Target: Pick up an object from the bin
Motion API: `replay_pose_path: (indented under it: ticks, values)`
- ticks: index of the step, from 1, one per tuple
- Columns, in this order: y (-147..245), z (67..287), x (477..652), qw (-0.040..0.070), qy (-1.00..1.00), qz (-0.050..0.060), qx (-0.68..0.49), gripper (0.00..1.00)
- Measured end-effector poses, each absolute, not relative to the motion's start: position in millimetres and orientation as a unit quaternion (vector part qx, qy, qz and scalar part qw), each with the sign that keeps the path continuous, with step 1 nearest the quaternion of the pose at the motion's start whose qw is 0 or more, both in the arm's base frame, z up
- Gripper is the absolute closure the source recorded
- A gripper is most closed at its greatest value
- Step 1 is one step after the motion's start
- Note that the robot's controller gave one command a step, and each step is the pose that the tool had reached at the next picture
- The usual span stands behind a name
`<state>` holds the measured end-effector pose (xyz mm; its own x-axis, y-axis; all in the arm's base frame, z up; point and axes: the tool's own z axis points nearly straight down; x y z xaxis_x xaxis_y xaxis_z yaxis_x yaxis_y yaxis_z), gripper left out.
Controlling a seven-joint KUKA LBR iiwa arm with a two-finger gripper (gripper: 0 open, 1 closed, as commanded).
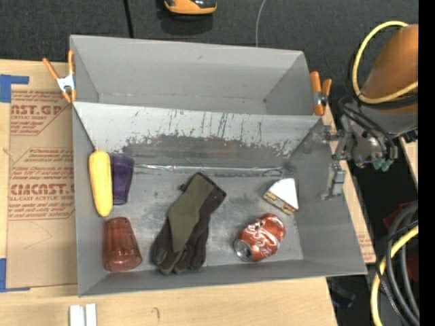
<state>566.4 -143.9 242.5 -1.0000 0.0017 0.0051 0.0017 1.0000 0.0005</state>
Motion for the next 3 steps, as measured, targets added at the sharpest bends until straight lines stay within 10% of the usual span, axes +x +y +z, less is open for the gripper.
replay_pose_path:
  ticks: [1,2,3]
  values:
    - [-143,248,567.9,-0.002,-1.0,0.001,0.0,0.0]
    - [-116,166,547.5,-0.003,-1.0,0.001,0.013,0.0]
    - [-89,157,531.1,0.001,-0.999,0.0,0.034,0.0]
